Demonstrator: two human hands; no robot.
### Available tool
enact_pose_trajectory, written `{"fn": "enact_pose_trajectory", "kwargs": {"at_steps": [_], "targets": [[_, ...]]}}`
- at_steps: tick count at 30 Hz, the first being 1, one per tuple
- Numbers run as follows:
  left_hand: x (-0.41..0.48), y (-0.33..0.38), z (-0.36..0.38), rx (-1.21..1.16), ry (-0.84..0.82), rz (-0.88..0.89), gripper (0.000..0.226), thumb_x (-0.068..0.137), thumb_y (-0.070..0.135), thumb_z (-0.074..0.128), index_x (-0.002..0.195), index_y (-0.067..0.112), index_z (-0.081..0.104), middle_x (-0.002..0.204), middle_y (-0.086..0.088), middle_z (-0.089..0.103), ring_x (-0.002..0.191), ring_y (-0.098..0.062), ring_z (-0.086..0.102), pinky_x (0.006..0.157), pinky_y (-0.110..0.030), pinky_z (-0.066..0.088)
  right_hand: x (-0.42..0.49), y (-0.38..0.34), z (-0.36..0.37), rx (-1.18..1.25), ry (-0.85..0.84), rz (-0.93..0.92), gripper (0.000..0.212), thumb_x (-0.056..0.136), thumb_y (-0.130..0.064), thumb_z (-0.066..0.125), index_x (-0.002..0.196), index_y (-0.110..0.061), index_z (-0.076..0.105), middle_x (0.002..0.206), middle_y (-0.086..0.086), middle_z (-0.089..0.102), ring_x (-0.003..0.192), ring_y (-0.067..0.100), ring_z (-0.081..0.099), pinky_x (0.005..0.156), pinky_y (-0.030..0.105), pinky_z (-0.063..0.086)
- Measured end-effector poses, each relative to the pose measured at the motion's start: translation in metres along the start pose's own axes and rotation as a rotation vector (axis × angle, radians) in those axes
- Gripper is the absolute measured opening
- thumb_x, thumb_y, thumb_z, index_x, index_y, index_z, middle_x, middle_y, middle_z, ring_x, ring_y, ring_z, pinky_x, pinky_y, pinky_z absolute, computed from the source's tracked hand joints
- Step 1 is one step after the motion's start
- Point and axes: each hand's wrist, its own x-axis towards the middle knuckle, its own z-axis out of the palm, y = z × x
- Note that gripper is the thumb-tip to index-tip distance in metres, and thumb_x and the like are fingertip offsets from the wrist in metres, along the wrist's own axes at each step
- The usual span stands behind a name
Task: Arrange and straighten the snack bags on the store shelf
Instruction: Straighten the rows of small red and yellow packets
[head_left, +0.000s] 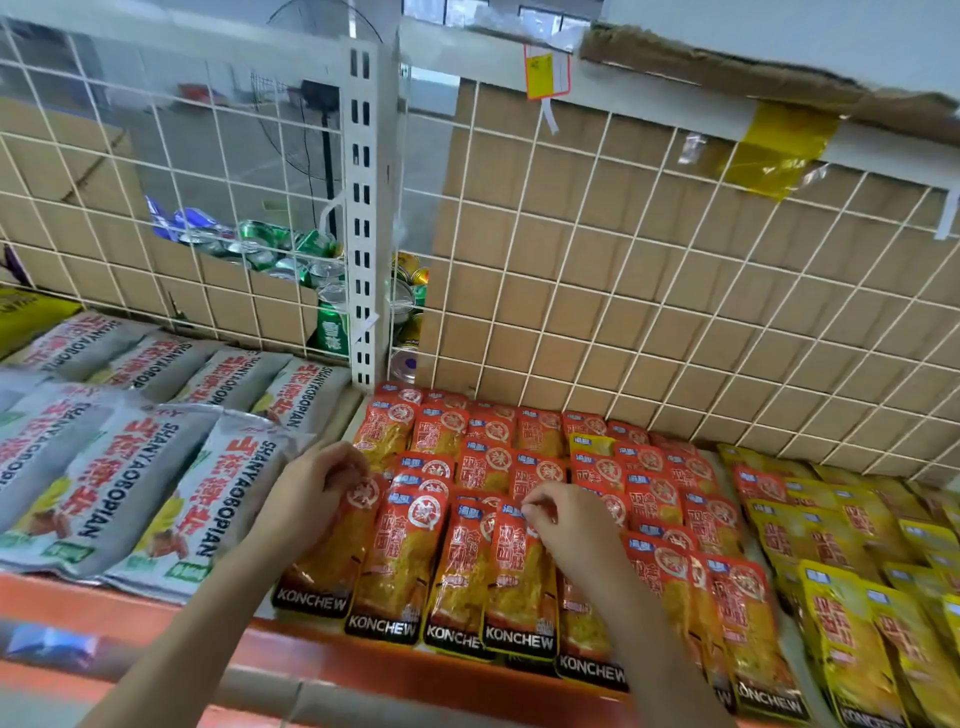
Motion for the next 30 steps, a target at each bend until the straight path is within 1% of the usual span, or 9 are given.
{"fn": "enact_pose_trajectory", "kwargs": {"at_steps": [2,5,8,10,14,17,19,25,30], "targets": [[-0.001,-0.002,0.002,-0.004,-0.011,0.008,0.020,0.086,0.006,0.060,0.080,0.025,0.061,0.089,0.006,0.061,0.086,-0.012,0.054,0.066,-0.021,0.036,-0.001,0.000,0.002,-0.010,0.006,0.010,0.014,0.092,-0.023,0.054,0.096,-0.018,0.066,0.089,-0.006,0.067,0.076,0.009,0.061,0.066,0.018,0.046],[-0.003,-0.002,0.002,0.020,-0.024,0.018,0.017,0.085,0.011,0.063,0.082,0.027,0.061,0.091,0.006,0.061,0.086,-0.010,0.055,0.065,-0.011,0.034,-0.001,0.002,0.005,-0.015,0.035,-0.008,0.014,0.092,-0.024,0.054,0.097,-0.018,0.066,0.092,-0.008,0.064,0.077,0.004,0.055,0.064,0.009,0.038],[-0.003,0.003,0.001,0.026,0.002,0.025,0.011,0.087,0.015,0.062,0.088,0.025,0.060,0.095,0.007,0.057,0.084,-0.006,0.054,0.061,-0.009,0.033,-0.002,0.004,0.004,-0.010,0.100,-0.028,0.012,0.091,-0.026,0.055,0.097,-0.021,0.063,0.092,-0.013,0.055,0.084,0.002,0.049,0.066,0.008,0.035],[-0.002,0.010,0.000,0.041,0.016,0.030,0.007,0.088,0.017,0.060,0.092,0.023,0.061,0.100,0.008,0.054,0.086,-0.005,0.050,0.060,-0.009,0.032,-0.003,0.006,0.000,-0.002,0.158,-0.050,0.011,0.091,-0.027,0.055,0.099,-0.023,0.062,0.092,-0.016,0.050,0.089,0.000,0.047,0.074,0.010,0.036],[0.004,0.030,0.001,0.009,0.007,0.093,0.012,0.088,0.016,0.060,0.098,0.022,0.061,0.105,0.008,0.056,0.093,-0.009,0.052,0.068,-0.017,0.039,-0.005,0.014,-0.010,-0.018,0.176,-0.055,0.025,0.091,-0.033,0.054,0.115,-0.026,0.057,0.107,-0.019,0.049,0.100,-0.006,0.039,0.093,0.019,0.035],[0.008,0.050,0.008,0.007,-0.016,0.171,0.015,0.088,0.014,0.061,0.102,0.020,0.062,0.104,0.010,0.057,0.094,-0.009,0.054,0.071,-0.019,0.039,-0.010,0.026,-0.020,-0.044,0.196,0.004,0.034,0.092,-0.035,0.052,0.124,-0.025,0.052,0.125,-0.013,0.051,0.113,0.000,0.045,0.102,0.025,0.034],[0.013,0.061,0.016,0.035,-0.042,0.235,0.017,0.087,0.014,0.061,0.103,0.021,0.063,0.105,0.008,0.057,0.097,-0.012,0.054,0.075,-0.023,0.038,-0.015,0.035,-0.028,-0.067,0.188,0.053,0.037,0.093,-0.036,0.050,0.129,-0.026,0.048,0.133,-0.010,0.049,0.122,0.007,0.045,0.103,0.026,0.033],[0.028,0.103,0.053,0.127,-0.157,0.356,0.027,0.093,0.023,0.053,0.119,0.020,0.057,0.125,0.003,0.052,0.118,-0.016,0.048,0.091,-0.025,0.038,-0.033,0.068,-0.050,-0.144,0.190,0.152,0.042,0.093,-0.039,0.047,0.133,-0.027,0.043,0.138,-0.007,0.045,0.126,0.012,0.042,0.103,0.027,0.033],[0.048,0.133,0.094,0.085,-0.252,0.408,0.032,0.092,0.022,0.053,0.124,0.020,0.053,0.127,0.002,0.052,0.117,-0.019,0.051,0.094,-0.027,0.040,-0.045,0.096,-0.063,-0.184,0.192,0.190,0.041,0.093,-0.037,0.049,0.133,-0.030,0.044,0.138,-0.006,0.046,0.129,0.014,0.040,0.104,0.028,0.030]]}}
